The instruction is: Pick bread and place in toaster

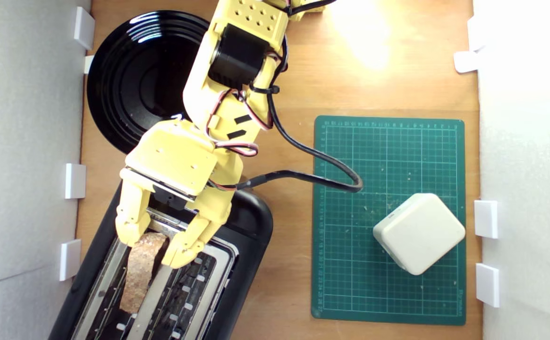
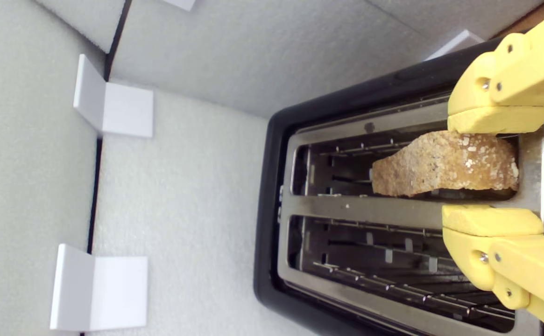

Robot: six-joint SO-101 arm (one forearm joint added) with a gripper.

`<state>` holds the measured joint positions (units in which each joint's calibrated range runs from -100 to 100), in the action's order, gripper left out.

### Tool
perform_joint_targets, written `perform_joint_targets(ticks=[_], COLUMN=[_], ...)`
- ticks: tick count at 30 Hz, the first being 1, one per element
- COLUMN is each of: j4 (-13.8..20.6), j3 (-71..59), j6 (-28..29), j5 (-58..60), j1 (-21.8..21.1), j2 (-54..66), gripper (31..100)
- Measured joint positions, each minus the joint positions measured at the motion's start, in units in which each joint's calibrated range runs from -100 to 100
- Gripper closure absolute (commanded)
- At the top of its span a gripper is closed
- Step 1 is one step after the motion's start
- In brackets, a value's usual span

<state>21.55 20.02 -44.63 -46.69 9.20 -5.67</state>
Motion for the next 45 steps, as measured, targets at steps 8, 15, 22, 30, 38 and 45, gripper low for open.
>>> perform_joint_targets(ticks=[8, 15, 22, 30, 38, 45], j4=[-0.4, -0.9, -1.9, -3.7, -3.3, -7.3], j3=[-0.3, -0.3, -0.3, -0.3, -0.3, -0.4], j6=[-0.2, -1.8, -3.3, -4.0, -4.0, -4.3], j5=[-0.3, -0.3, -0.3, -0.3, -0.3, -0.5], j1=[-0.1, 0.7, 3.4, 5.8, 5.1, 4.7], j2=[2.4, 2.8, 3.3, 3.3, 4.0, 8.1], gripper=[54.1, 54.2, 54.2, 54.3, 54.3, 54.4])
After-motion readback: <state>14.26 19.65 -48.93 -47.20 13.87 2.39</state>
